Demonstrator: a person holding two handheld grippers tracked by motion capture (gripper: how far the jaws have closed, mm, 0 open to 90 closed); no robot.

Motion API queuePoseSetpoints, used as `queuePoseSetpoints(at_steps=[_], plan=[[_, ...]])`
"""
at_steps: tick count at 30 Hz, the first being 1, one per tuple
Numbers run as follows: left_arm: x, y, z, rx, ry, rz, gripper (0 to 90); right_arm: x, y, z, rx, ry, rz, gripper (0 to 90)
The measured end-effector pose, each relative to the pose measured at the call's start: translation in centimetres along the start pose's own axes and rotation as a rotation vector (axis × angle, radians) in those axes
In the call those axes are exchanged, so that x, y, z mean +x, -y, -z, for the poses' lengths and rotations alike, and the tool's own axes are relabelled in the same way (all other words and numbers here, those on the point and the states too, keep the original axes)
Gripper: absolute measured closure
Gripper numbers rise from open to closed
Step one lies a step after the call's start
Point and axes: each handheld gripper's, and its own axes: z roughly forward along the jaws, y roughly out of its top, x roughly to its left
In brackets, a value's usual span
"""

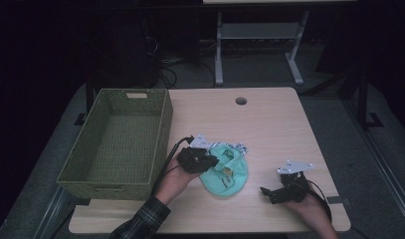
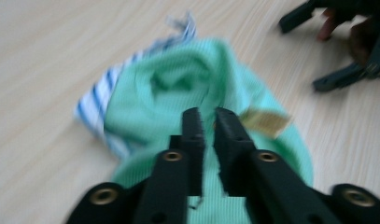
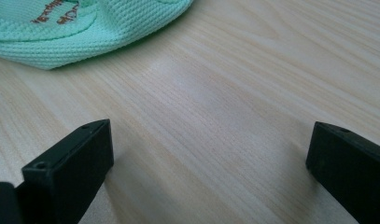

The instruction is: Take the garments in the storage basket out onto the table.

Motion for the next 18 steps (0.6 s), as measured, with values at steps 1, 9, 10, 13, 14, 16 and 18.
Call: queuePoseSetpoints(at_steps=[1,9,10,13,14,16,18], plan=[[-0.1,0.4,-0.1,0.016,-0.009,0.007,88.0,0.0,0.0,0.0,0.000,0.000,0.000,0.3],[-0.3,2.3,-1.3,0.112,-0.053,-0.019,89.4,0.0,0.0,0.0,0.000,0.000,0.001,0.3],[-0.2,2.4,-1.5,0.121,-0.049,-0.017,89.4,0.0,0.0,0.0,-0.001,0.002,-0.002,0.3],[-0.1,2.7,-2.1,0.138,-0.050,-0.014,89.4,0.0,0.0,0.0,-0.001,0.004,-0.002,0.3],[-0.1,2.8,-2.2,0.143,-0.054,-0.015,89.4,0.0,0.0,0.0,-0.001,0.004,-0.002,0.3],[0.1,3.1,-2.5,0.158,-0.056,-0.017,89.3,0.0,0.0,0.0,-0.001,0.004,-0.001,0.4],[0.2,3.2,-2.6,0.152,-0.046,-0.005,89.3,0.0,-0.1,0.0,-0.001,0.002,0.007,1.7]])
